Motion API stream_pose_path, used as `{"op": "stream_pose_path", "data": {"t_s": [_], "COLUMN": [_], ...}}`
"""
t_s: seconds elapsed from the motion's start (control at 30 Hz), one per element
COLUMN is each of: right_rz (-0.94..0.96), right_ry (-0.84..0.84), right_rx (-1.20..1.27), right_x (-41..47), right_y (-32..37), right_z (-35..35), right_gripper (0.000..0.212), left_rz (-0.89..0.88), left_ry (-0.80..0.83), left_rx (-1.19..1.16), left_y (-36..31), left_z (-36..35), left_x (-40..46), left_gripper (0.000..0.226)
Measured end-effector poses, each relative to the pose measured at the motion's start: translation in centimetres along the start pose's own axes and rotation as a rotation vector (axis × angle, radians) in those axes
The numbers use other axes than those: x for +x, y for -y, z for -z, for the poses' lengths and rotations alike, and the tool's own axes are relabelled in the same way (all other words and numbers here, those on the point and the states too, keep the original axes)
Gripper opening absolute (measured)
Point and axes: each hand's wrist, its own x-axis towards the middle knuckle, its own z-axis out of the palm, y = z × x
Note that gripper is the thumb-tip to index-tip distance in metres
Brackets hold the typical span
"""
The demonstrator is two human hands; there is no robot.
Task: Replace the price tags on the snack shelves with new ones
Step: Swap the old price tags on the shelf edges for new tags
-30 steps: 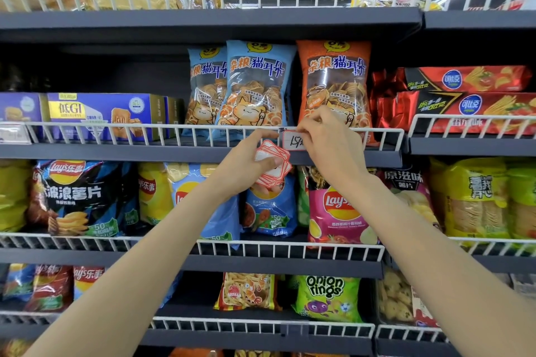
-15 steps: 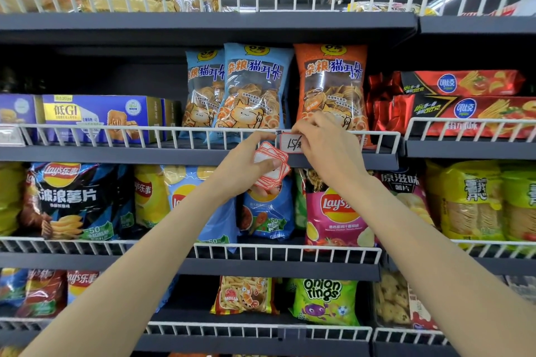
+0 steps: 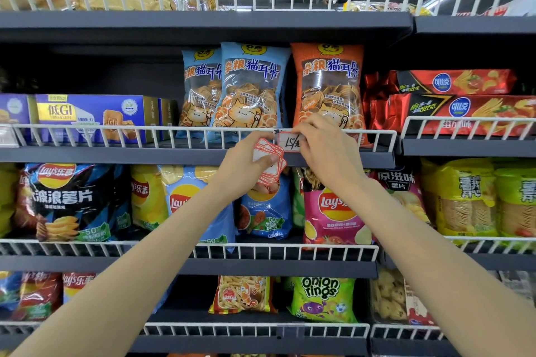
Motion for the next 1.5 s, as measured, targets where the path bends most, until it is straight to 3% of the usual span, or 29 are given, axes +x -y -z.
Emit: {"op": "stream_pose_path", "data": {"t_s": [0.3,0.43,0.57,0.63,0.73,0.83,0.97,1.17,1.23,1.37,1.4,1.5], "right_rz": [-0.068,-0.214,-0.381,-0.392,-0.441,-0.498,-0.517,-0.547,-0.544,-0.549,-0.549,-0.567], "right_ry": [0.041,0.061,0.059,0.053,0.030,0.037,-0.040,-0.122,-0.099,-0.097,-0.102,-0.111], "right_rx": [0.074,0.404,0.846,0.895,0.952,0.983,0.896,0.836,0.878,0.873,0.862,0.819], "right_x": [0.0,-0.1,-0.5,-1.0,-2.0,-3.1,-4.2,-7.1,-8.4,-11.3,-11.9,-13.4], "right_y": [0.2,0.3,1.0,0.8,0.0,-1.0,-3.0,-8.5,-11.1,-17.9,-19.8,-25.4], "right_z": [0.2,0.8,2.4,3.1,3.6,4.2,5.0,8.0,9.3,12.4,13.2,14.9], "right_gripper": [0.028,0.029,0.022,0.012,0.005,0.003,0.011,0.005,0.003,0.016,0.017,0.015], "left_rz": [-0.057,-0.006,0.004,-0.015,-0.058,-0.081,-0.056,-0.113,-0.133,-0.122,-0.104,-0.050], "left_ry": [-0.114,-0.189,-0.210,-0.159,-0.077,-0.025,0.004,0.043,0.021,0.066,0.071,0.062], "left_rx": [-0.005,-0.325,-0.366,-0.385,-0.445,-0.494,-0.505,-0.377,-0.346,-0.490,-0.514,-0.487], "left_y": [-1.1,-1.8,-2.6,-3.1,-3.5,-4.0,-5.2,-9.3,-10.9,-14.6,-15.7,-18.0], "left_z": [-0.6,-0.9,-2.1,-2.5,-2.9,-4.3,-7.6,-12.9,-15.3,-22.3,-24.0,-29.2], "left_x": [-0.3,-0.5,-0.3,-0.4,-0.9,-1.4,-0.9,-0.4,-0.2,0.3,0.5,1.5], "left_gripper": [0.031,0.026,0.035,0.037,0.018,0.011,0.045,0.041,0.028,0.016,0.021,0.069]}}
